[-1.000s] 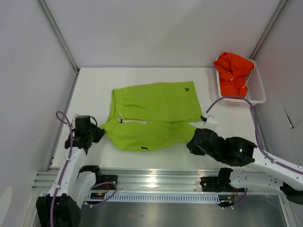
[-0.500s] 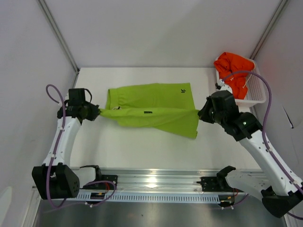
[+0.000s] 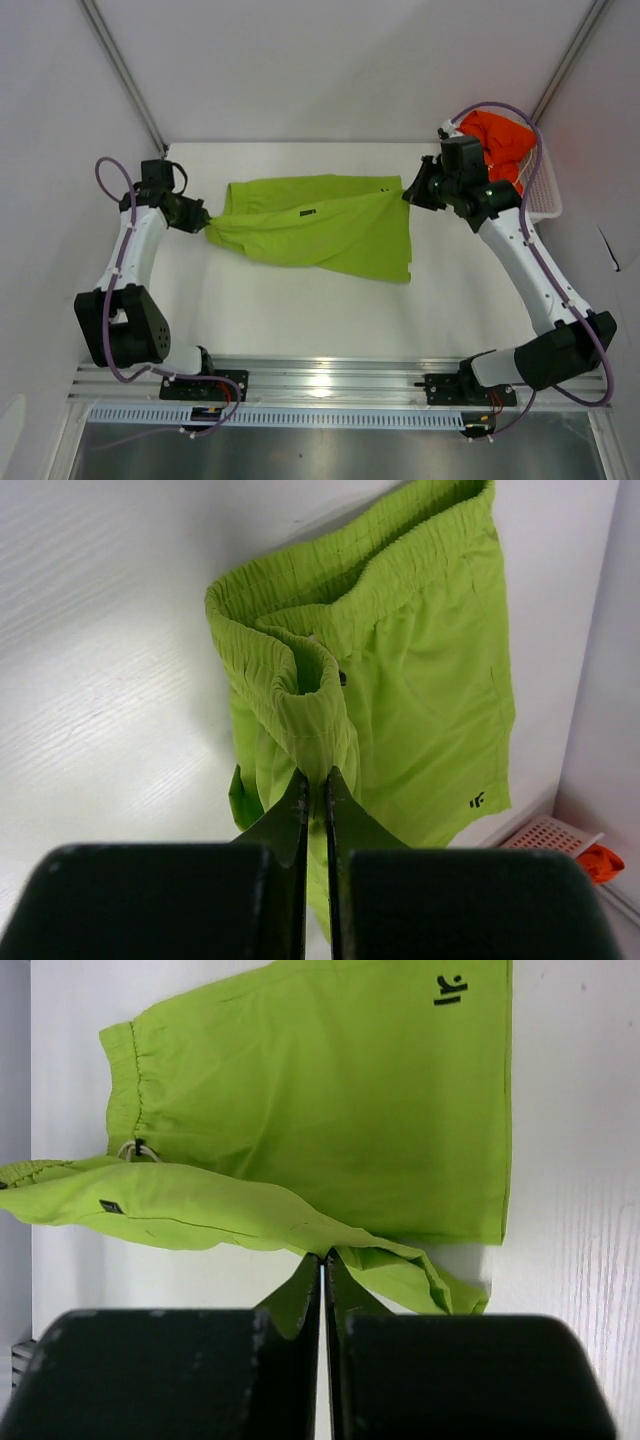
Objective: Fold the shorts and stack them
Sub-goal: Fold the shorts
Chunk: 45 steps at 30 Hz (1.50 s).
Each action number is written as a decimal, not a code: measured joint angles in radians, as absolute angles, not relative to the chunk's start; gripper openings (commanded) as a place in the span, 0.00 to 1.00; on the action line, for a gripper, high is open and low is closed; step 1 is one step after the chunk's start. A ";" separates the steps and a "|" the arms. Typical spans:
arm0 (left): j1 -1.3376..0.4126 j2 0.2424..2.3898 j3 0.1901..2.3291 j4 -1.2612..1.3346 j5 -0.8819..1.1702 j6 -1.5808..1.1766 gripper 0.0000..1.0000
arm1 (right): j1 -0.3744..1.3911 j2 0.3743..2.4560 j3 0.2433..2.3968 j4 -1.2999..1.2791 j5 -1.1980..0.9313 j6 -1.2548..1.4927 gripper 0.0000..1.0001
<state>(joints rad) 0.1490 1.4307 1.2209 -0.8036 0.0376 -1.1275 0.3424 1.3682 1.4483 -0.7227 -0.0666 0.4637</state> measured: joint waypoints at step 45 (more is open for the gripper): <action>0.175 2.122 1.690 -0.280 0.270 -1.443 0.99 | 0.096 2.376 2.265 -0.412 -0.435 0.537 0.72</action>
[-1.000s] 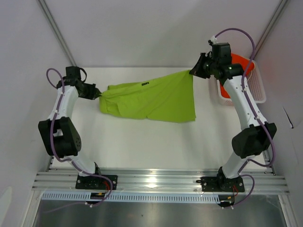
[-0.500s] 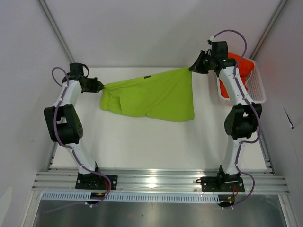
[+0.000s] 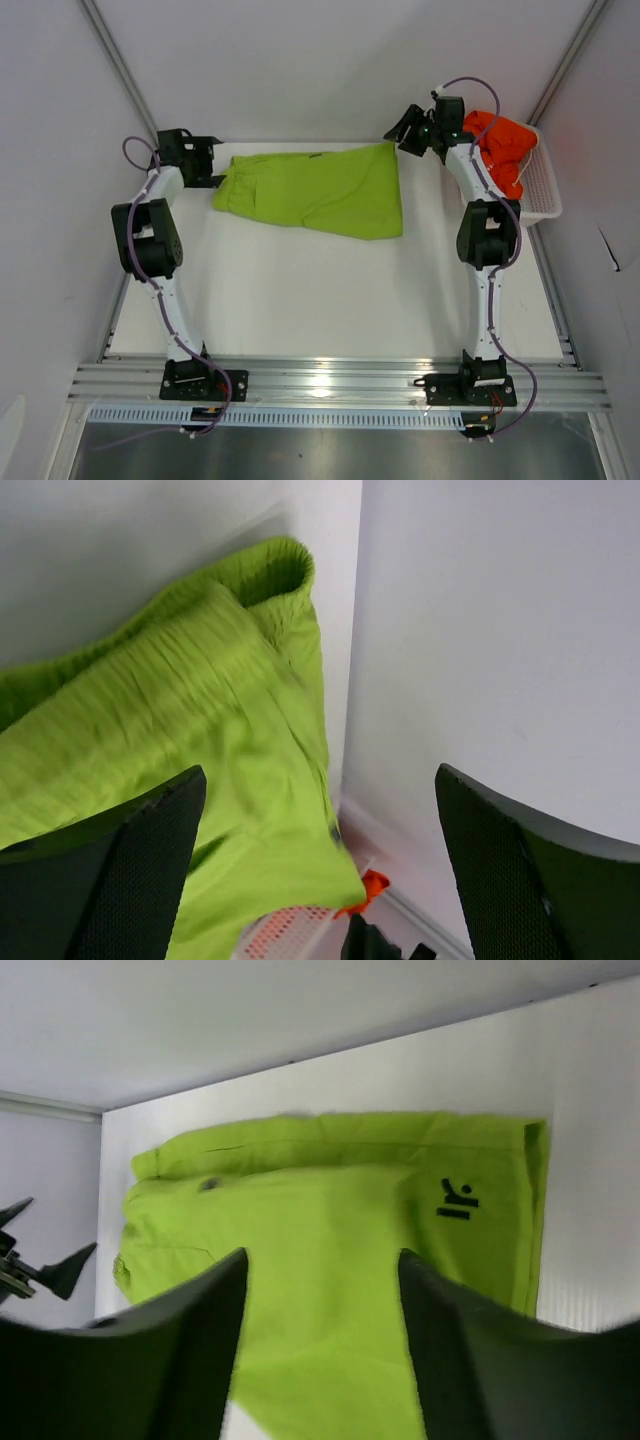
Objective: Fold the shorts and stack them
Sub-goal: Fold the shorts
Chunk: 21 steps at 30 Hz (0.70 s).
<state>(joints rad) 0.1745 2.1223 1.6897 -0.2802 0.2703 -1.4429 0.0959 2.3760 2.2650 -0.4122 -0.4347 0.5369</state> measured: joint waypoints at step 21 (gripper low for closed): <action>0.170 1.767 1.464 -0.189 0.202 -1.184 0.99 | 0.220 2.243 1.910 -0.278 -0.382 0.505 0.51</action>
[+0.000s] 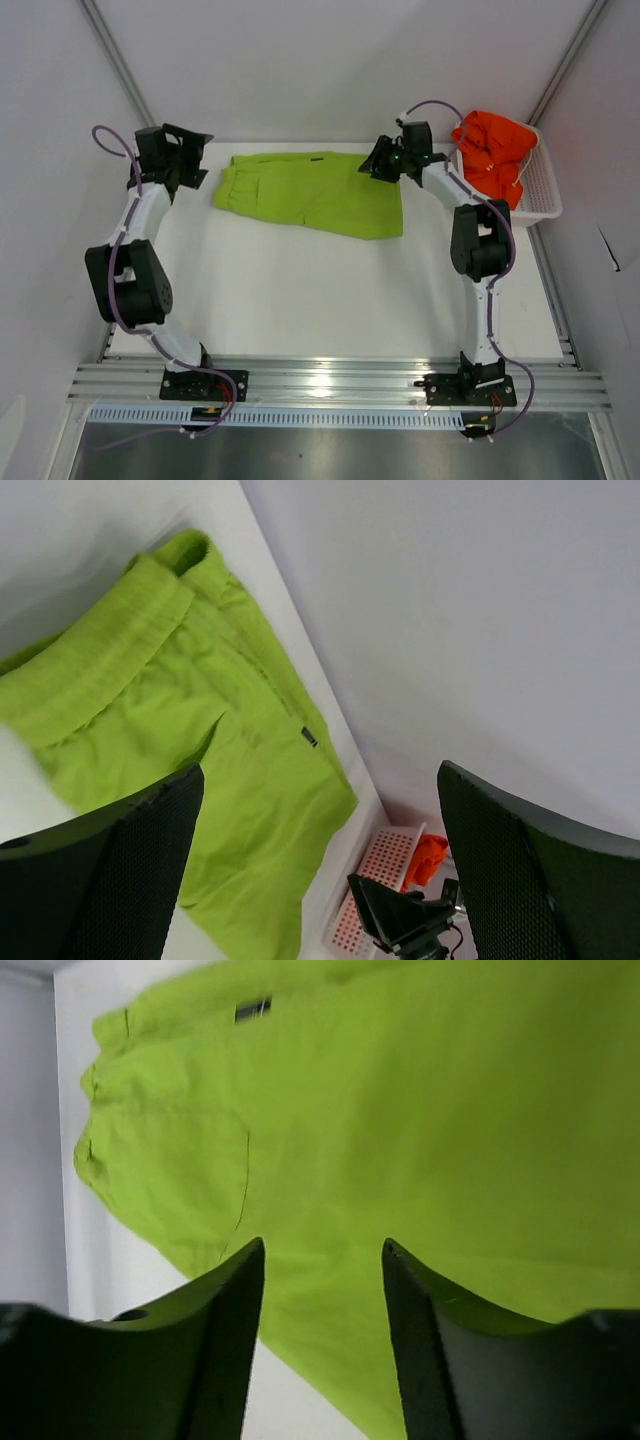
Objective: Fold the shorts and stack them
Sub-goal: Fold the shorts
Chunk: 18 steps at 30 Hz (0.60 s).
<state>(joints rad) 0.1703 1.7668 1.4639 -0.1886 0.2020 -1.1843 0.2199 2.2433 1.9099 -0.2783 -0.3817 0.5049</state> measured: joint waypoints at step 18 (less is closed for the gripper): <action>0.142 1.359 1.071 -0.218 0.076 -1.133 0.99 | 0.405 2.140 1.381 -0.073 -0.442 0.636 0.10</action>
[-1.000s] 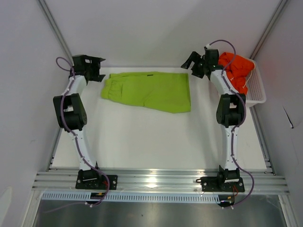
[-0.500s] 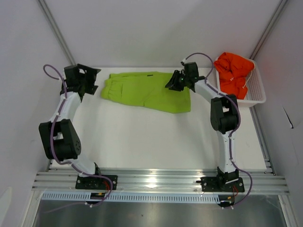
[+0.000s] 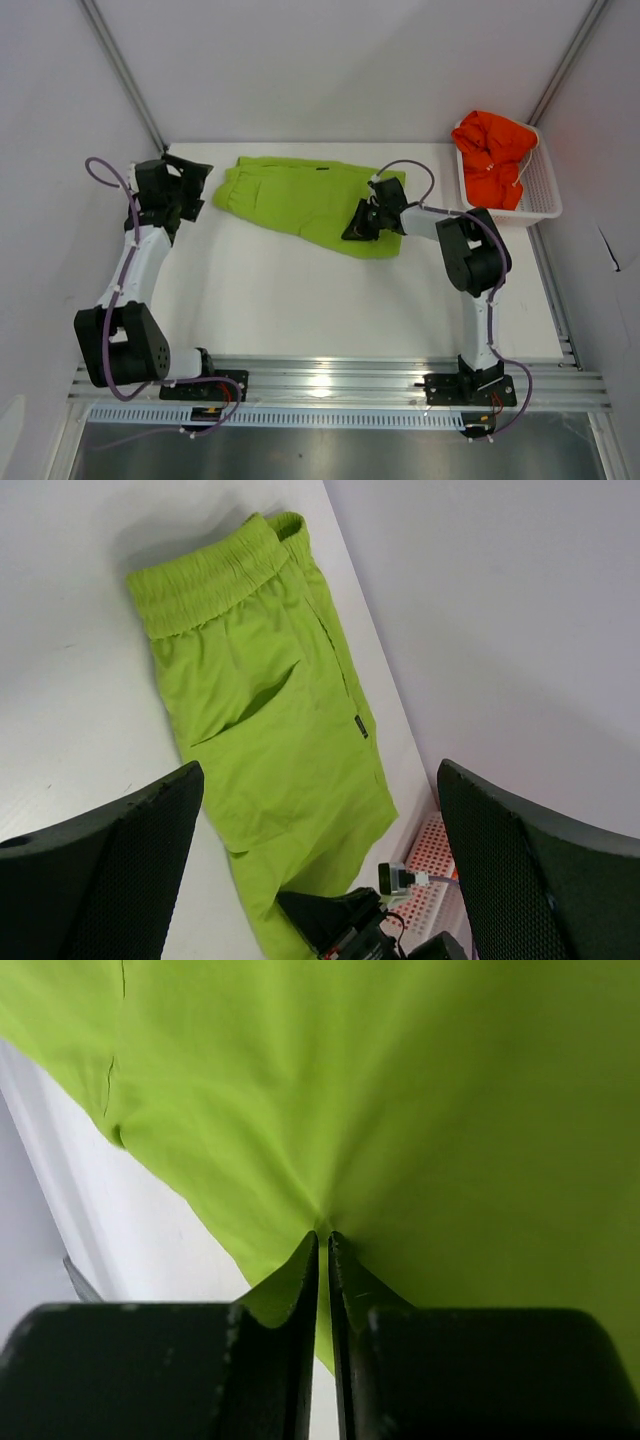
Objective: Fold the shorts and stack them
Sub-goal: Fold the shorts
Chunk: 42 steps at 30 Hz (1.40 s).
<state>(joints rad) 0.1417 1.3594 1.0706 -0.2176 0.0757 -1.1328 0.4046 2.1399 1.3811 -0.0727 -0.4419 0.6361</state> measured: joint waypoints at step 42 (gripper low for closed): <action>-0.042 0.836 0.689 -0.288 -0.113 -1.063 0.99 | 0.538 2.449 1.841 0.150 -0.487 0.881 0.84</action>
<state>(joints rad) -0.0422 0.8364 0.6888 -0.2878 -0.1127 -1.0634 0.5381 2.4485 1.8408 0.1505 -0.4870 0.8814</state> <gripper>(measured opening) 0.990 0.850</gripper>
